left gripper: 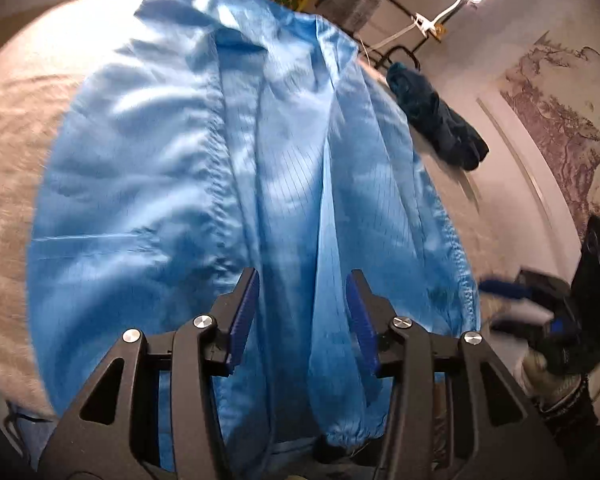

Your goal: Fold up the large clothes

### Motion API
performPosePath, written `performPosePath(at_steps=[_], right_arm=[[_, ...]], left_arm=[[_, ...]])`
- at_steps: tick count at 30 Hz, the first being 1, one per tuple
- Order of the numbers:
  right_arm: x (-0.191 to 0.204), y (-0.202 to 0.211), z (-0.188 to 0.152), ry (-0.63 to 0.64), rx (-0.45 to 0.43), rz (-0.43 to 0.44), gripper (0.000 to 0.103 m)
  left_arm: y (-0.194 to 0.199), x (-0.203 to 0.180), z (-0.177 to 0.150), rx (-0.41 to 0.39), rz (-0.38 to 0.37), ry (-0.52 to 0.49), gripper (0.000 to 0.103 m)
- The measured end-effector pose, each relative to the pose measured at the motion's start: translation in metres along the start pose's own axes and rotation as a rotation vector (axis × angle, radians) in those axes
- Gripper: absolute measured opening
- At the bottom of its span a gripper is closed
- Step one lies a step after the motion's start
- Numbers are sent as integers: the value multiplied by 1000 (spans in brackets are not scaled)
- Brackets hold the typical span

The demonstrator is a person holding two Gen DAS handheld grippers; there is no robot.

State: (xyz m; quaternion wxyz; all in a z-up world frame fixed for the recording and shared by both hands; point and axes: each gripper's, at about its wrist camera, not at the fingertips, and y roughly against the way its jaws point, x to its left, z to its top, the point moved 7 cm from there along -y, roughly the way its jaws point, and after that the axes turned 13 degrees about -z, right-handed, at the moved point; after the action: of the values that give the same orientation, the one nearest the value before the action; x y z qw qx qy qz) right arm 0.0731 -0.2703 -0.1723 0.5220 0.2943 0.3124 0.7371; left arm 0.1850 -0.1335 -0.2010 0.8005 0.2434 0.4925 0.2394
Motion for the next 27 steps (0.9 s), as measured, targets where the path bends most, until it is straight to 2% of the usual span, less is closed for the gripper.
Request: performPosePath(at_steps=[2,4,5,6,7,9,11,14,16,18,22,27], right_arm=[[-24,-7,5,-65,9,-54,43],[-57,-22,8,-186,49,-79,42],[-69,-29,9,-233,69,-89,42],[-82,-38,8,-278,94,-110,42],[-94,-46,7,-308,115,-135,42],[-107,-56,8,-318,139,-169,40],[-115,-64,11,-310,155,-196,39],[-119,-71,19,-320,157,-168,39],[-122,-75,24,-323,154,-149,39],[-127,-79,29,-340,157,-137,39],[-151,-90,43,-439,155,-98,39],[-175,-100,57,-532,148,-99,39]], left_arm=[[-9,0,-1,20,-15,10,46],[-16,-3,0,24,-26,-2,45],[-18,-5,1,21,-31,-12,38],[-20,-9,3,18,-39,-29,24],[-24,-12,4,26,-26,-55,0],[-22,-13,6,9,-9,-67,0],[-6,-10,3,-30,-35,-23,0],[23,0,-22,-97,-54,66,0],[28,8,-41,-86,-37,97,0],[24,12,-47,-69,-36,110,0],[22,10,-41,-98,-30,118,0],[9,-1,-40,-64,-28,77,0]])
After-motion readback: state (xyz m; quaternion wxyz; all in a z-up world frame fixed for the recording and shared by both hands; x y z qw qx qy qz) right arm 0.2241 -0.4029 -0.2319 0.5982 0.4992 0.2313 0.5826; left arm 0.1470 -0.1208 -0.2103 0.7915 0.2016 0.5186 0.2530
